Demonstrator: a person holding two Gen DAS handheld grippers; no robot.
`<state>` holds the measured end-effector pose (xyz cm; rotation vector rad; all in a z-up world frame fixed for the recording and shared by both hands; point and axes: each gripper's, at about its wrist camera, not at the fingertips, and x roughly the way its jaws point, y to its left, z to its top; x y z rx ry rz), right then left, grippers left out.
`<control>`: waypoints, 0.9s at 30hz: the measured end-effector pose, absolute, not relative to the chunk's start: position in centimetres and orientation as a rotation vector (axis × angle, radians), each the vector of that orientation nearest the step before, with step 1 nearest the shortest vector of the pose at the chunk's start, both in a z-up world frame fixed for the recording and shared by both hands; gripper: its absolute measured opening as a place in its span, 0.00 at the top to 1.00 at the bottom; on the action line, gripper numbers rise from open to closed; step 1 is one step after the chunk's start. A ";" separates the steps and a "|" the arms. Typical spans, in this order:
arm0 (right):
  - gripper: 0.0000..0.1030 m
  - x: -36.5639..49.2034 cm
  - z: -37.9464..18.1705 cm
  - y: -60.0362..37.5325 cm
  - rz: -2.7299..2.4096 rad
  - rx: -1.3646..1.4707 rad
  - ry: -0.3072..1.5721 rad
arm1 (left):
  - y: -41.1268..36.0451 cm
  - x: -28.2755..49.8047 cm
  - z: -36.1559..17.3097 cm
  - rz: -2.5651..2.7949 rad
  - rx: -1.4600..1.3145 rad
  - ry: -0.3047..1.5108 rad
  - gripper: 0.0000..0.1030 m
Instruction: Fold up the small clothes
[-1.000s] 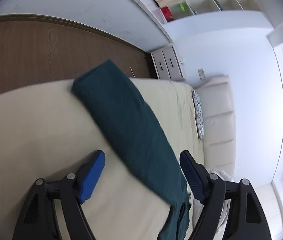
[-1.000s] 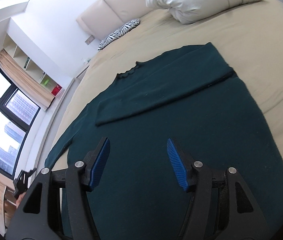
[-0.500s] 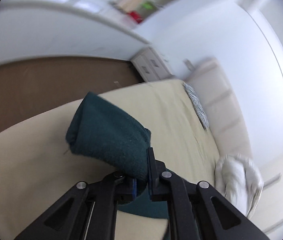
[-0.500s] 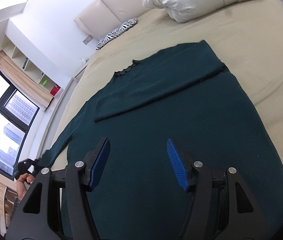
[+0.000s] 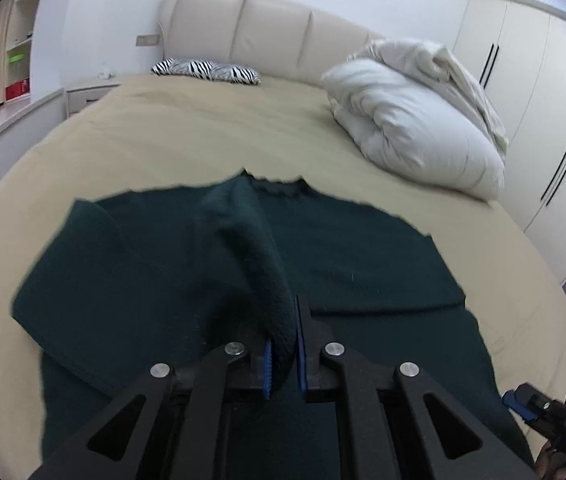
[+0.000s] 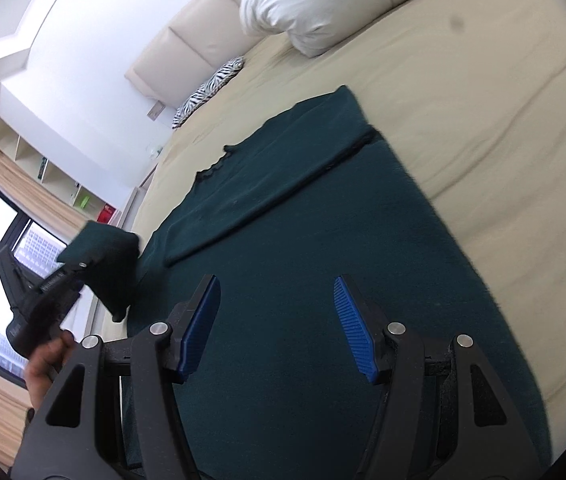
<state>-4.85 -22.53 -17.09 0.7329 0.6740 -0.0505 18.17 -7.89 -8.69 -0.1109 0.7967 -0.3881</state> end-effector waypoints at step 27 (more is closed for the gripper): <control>0.46 11.8 -20.5 -13.6 0.090 0.620 0.945 | 7.0 11.9 -12.1 -0.275 -0.336 0.831 0.16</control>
